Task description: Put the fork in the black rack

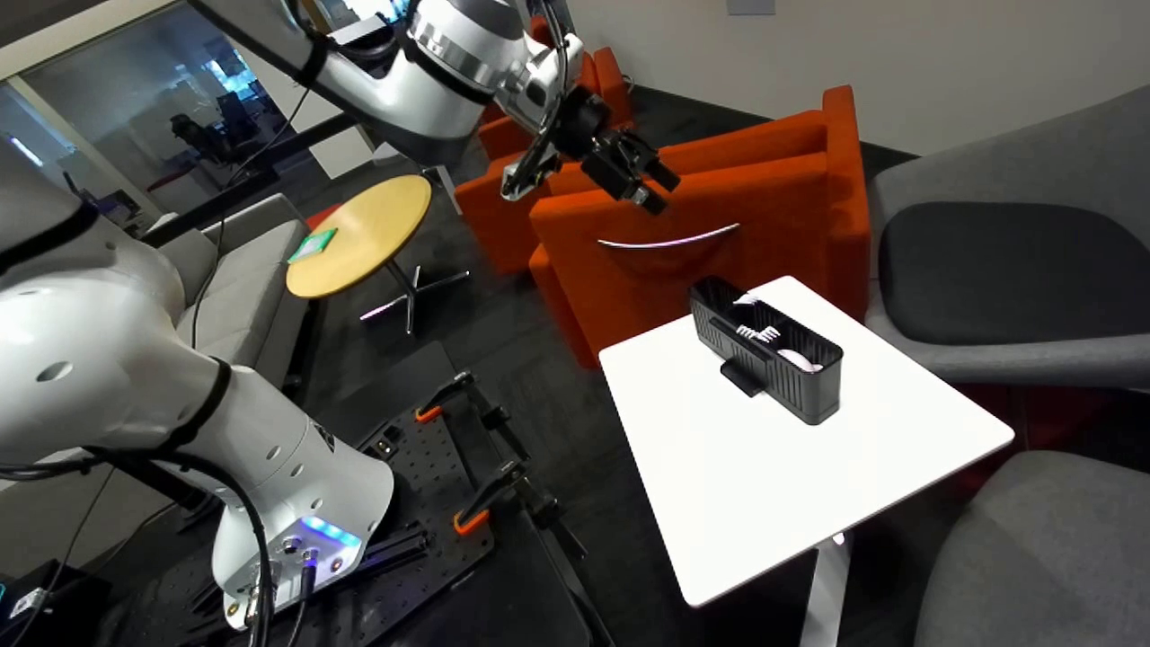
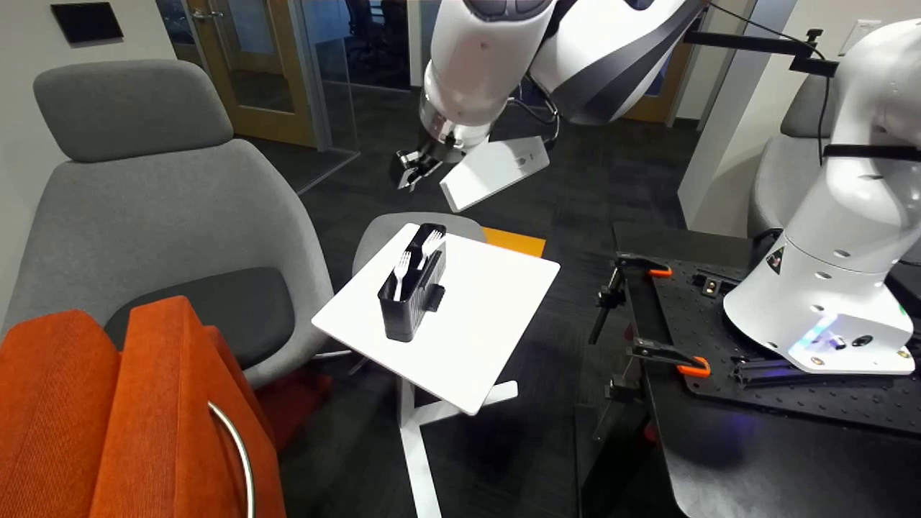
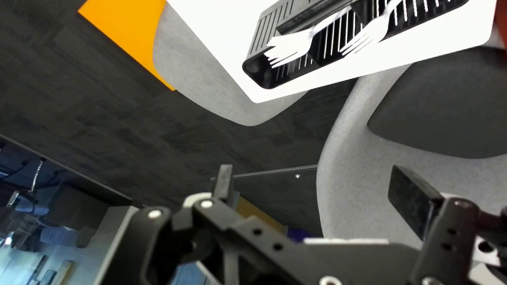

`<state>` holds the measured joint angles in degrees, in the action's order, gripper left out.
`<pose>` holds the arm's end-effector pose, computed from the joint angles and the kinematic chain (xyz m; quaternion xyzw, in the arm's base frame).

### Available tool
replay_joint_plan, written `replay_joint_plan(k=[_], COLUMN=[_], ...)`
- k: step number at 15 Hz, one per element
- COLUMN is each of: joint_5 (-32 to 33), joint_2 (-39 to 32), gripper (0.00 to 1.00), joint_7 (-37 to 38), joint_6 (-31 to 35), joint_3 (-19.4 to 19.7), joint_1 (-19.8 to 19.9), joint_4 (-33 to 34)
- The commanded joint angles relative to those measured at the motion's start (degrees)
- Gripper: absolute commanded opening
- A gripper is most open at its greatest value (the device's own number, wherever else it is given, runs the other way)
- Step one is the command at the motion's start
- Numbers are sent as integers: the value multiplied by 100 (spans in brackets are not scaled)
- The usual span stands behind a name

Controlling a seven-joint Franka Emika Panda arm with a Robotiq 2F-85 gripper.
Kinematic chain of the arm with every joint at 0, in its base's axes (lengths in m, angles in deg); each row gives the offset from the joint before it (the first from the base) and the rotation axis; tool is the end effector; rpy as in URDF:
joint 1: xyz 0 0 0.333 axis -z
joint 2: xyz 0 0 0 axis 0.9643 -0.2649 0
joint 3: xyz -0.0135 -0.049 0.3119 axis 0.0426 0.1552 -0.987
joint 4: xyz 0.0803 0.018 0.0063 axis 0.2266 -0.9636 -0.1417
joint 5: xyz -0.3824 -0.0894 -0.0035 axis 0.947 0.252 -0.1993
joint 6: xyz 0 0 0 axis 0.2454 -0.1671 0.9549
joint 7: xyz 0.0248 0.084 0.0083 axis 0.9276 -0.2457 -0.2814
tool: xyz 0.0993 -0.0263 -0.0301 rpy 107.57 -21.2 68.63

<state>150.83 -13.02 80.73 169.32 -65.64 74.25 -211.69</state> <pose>0.4914 0.0361 0.2852 0.8837 -0.3214 0.2575 0.2224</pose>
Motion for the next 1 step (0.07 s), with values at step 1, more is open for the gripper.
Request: replay_joint_plan(k=[1], joint_5=[-157], joint_2=[121], gripper=[100], joint_7=[-250], joint_6=[43], joint_3=[103], joint_1=[-73], joint_4=[-71])
